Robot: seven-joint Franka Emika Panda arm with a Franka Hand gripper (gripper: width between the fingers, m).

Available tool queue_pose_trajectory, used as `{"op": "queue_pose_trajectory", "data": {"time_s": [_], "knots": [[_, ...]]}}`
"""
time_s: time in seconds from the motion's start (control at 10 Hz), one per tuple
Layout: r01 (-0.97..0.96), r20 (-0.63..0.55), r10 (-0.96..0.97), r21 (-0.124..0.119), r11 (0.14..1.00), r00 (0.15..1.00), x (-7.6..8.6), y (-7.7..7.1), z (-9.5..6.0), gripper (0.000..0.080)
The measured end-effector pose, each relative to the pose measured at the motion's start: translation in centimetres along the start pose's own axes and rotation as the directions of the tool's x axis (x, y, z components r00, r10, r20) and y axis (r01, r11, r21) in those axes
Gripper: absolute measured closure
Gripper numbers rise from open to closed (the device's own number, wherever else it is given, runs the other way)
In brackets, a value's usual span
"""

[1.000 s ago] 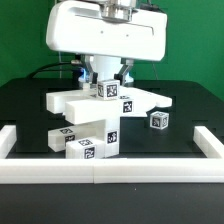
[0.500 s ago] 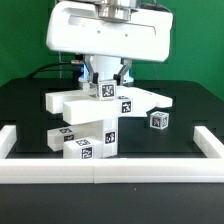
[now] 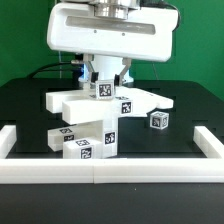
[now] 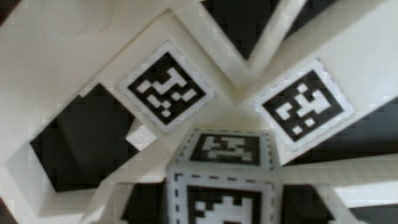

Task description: Assemble chair

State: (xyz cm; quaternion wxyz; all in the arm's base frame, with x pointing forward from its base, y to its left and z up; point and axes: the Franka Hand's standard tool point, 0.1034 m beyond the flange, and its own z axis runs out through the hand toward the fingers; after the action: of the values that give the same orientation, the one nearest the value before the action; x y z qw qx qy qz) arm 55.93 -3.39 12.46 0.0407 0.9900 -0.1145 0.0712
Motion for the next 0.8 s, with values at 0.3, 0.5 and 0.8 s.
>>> {"op": "queue_pose_trajectory", "data": {"time_s": [0.3, 0.5, 0.8], "knots": [[-0.196, -0.001, 0.196, 0.001, 0.981, 0.981, 0.05, -0.03, -0.03, 0.0515], [-0.301, -0.001, 0.301, 0.002, 0.954, 0.954, 0.1, -0.02, -0.05, 0.0515], [-0.379, -0.001, 0.379, 0.002, 0.925, 0.925, 0.1, -0.04, -0.03, 0.0462]]}}
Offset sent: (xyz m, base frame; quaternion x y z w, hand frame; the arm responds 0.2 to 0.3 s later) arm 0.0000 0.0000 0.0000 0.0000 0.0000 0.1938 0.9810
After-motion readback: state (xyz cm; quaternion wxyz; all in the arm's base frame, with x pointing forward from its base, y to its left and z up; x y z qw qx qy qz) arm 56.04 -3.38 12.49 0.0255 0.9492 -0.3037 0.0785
